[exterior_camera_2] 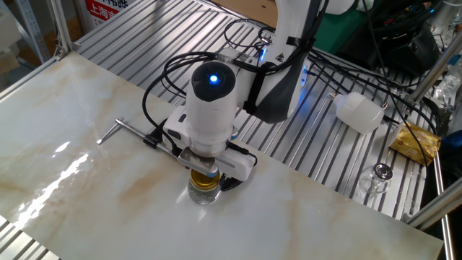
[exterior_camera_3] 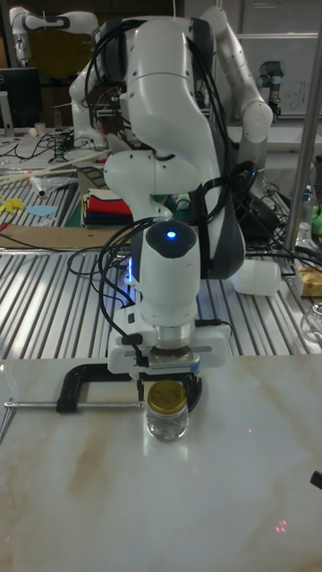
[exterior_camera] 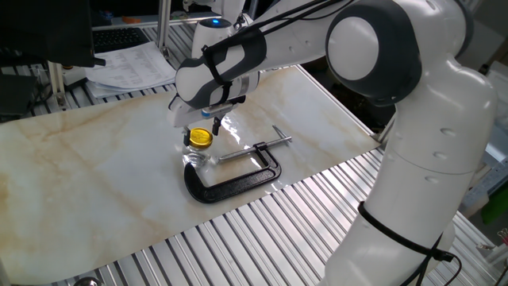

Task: Screw the lid onto the jar

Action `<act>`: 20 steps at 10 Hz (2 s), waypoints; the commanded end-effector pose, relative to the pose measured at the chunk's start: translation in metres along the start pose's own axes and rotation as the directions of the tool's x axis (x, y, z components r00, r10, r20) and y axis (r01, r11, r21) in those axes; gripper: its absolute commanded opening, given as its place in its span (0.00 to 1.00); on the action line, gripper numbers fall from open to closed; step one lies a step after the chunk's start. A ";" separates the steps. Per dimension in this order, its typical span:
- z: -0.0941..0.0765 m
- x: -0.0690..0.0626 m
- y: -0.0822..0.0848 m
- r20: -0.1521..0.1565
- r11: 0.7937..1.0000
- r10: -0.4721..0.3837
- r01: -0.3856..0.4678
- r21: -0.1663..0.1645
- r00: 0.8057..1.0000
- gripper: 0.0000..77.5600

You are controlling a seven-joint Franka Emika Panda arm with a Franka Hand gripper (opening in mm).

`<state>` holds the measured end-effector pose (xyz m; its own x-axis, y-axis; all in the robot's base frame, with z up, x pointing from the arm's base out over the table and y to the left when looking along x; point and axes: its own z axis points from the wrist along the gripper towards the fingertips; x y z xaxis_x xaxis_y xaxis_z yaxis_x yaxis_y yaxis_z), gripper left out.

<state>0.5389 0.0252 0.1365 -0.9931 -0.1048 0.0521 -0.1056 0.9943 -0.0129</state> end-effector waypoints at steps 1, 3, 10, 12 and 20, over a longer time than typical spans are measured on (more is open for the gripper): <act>-0.001 -0.002 -0.001 0.006 1.000 0.011 -0.011 -0.001 1.000 1.00; -0.001 -0.002 -0.001 0.004 1.000 0.005 -0.005 -0.001 1.000 1.00; -0.002 -0.002 0.000 0.003 1.000 0.009 -0.009 -0.001 1.000 0.01; -0.002 -0.002 0.000 0.003 1.000 0.009 -0.009 -0.001 1.000 0.01; -0.002 -0.001 0.000 0.009 0.972 0.235 -0.235 -0.012 0.972 0.01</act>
<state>0.5399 0.0254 0.1368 -0.9939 -0.0989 0.0490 -0.0996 0.9949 -0.0124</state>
